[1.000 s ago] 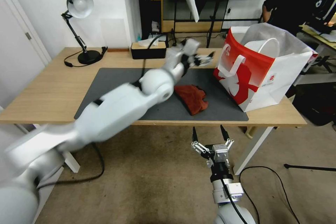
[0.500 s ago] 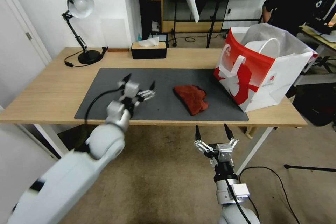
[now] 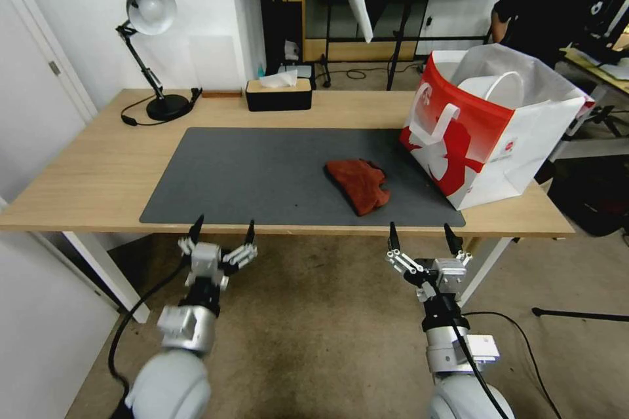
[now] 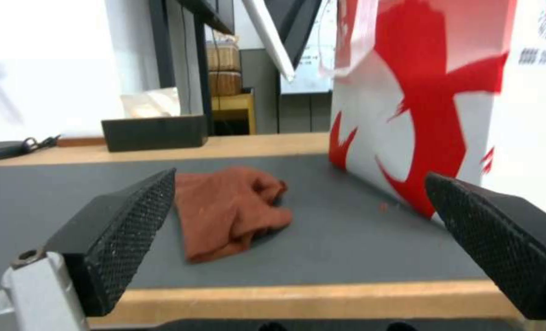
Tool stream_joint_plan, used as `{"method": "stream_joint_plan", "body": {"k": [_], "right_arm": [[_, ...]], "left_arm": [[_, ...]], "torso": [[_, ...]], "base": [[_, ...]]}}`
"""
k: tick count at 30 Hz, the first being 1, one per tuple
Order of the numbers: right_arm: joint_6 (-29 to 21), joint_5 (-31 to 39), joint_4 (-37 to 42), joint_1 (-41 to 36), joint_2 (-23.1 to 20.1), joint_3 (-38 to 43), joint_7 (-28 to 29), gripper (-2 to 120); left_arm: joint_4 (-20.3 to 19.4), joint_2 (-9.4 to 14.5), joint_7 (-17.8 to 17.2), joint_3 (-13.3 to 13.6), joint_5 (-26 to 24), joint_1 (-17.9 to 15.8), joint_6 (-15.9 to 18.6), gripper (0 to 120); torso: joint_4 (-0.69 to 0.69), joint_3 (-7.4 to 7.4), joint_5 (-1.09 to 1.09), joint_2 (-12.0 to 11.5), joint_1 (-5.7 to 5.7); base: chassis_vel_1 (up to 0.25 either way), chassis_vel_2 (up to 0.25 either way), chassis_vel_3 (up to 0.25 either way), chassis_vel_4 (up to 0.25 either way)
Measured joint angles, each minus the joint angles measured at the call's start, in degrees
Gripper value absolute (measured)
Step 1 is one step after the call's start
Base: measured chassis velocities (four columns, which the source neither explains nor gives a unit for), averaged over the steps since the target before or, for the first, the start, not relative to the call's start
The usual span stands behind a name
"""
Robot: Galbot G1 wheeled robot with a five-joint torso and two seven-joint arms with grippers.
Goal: Sweep shrimp from table into container with towel, then put container into takeout bag.
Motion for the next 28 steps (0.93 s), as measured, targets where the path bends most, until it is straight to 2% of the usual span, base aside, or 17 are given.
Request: {"method": "stream_joint_plan", "body": {"k": [4,8,28], "right_arm": [[-0.2,0.2,-0.4,-0.2,0.0,-1.0,-0.3,100],[-0.3,0.3,-0.7,-0.3,0.2,-1.8,-0.4,100],[-0.3,0.3,-0.8,-0.3,0.2,-1.9,-0.4,100]], "left_arm": [[1.0,-1.5,0.5,-0.3,0.2,1.5,-2.3,100],[1.6,-2.2,1.3,-0.7,0.7,1.5,-3.5,100],[1.7,-2.1,1.4,-0.6,0.6,1.0,-3.4,100]], "torso": [[0.01,0.00,-0.01,0.0,0.01],[0.00,0.00,-0.01,0.0,0.01],[0.00,0.01,-0.01,0.0,0.02]], "base": [[0.000,0.000,0.000,0.000],[0.000,0.000,0.000,0.000],[0.000,0.000,0.000,0.000]]}}
